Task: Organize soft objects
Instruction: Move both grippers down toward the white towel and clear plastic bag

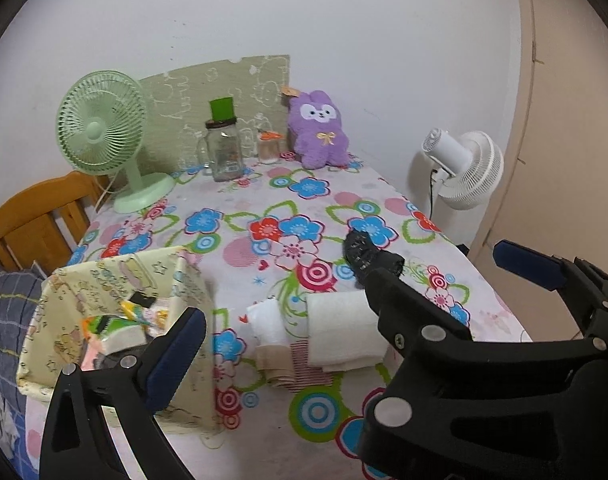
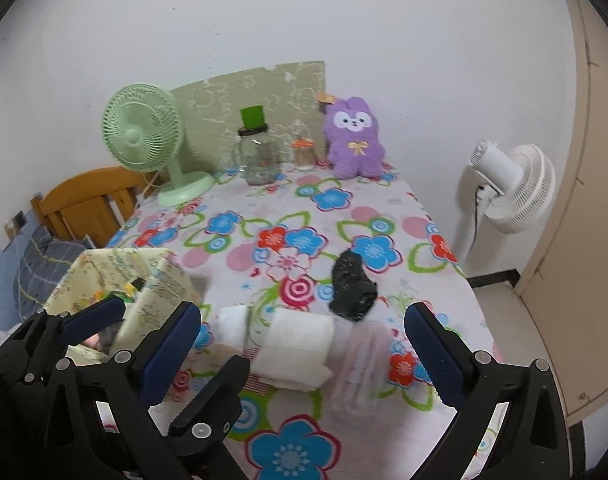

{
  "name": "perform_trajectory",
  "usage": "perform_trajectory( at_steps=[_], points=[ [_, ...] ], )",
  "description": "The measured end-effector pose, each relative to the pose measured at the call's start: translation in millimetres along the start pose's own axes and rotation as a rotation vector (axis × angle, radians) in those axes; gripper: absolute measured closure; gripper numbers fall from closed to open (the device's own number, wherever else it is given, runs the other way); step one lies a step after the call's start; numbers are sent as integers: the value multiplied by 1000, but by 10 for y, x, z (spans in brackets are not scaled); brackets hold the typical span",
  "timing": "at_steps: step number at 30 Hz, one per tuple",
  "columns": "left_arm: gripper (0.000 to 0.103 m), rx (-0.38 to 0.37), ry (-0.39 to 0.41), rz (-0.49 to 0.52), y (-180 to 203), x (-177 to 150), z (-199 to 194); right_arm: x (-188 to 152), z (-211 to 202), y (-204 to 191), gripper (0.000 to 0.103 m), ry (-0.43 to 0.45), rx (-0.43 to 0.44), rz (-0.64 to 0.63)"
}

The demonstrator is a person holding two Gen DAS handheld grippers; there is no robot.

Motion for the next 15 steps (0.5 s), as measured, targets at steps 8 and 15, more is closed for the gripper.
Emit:
perform_trajectory(
  at_steps=[8, 15],
  points=[
    [0, -41, -35, 29, 152, -143, 175, -172, 50, 142, 0, 10, -32, -19],
    [0, -62, -28, 46, 229, -214, 288, -310, 172, 302, 0, -5, -58, 31]
  ],
)
Point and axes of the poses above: each gripper's, at about its wrist camera, not at the fingertips, and z roughly the way its jaws point, y to its right, x to its top, the point moved 2 cm from there along z, roughly the way its jaws point, and after that the axes turned 7 degrees about y, right-handed, at the moved point
